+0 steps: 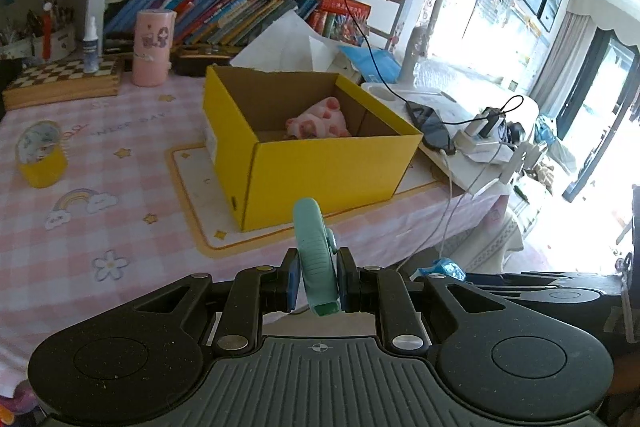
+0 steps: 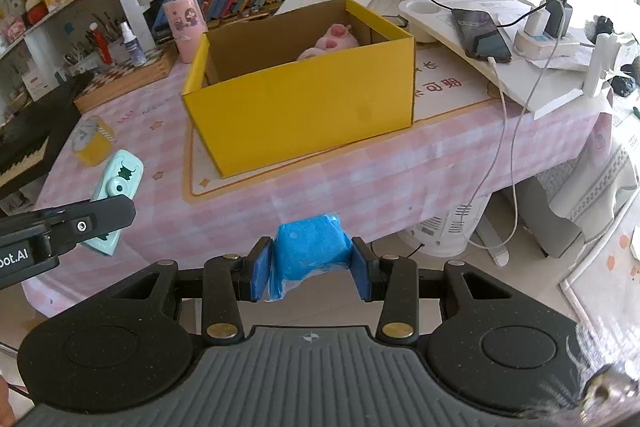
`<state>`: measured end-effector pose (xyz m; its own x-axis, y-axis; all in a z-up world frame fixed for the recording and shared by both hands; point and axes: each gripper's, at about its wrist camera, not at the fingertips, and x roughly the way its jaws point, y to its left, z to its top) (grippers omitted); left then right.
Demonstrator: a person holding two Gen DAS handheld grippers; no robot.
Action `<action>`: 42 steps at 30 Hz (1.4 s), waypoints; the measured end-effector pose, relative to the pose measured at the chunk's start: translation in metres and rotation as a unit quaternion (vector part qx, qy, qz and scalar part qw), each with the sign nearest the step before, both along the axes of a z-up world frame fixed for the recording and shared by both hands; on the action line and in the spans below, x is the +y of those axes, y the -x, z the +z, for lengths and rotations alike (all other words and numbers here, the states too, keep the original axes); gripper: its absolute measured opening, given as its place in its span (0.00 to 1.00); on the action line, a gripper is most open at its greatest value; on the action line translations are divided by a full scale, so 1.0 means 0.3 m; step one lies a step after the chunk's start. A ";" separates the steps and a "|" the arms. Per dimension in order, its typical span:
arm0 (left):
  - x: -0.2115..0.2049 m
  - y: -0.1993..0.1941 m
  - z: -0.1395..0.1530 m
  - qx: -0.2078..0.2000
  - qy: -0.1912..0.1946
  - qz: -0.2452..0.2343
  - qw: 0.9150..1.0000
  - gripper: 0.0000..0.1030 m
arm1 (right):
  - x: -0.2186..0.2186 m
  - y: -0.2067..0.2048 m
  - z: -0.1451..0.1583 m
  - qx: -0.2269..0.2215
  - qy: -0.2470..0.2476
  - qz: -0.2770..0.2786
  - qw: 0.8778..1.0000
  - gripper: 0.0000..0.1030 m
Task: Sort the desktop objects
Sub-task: 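Carry the tape dispenser and blue block over the yellow box with both tools, then open left gripper to drop the dispenser while right gripper releases the blue block into the box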
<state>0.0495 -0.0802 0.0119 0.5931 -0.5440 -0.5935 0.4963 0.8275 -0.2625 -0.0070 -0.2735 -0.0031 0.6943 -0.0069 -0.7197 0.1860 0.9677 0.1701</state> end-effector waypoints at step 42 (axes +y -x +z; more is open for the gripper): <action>-0.437 -0.561 -0.049 0.022 -0.092 0.087 0.992 0.17 | -0.385 -0.631 0.141 -0.103 0.016 0.150 0.983 0.37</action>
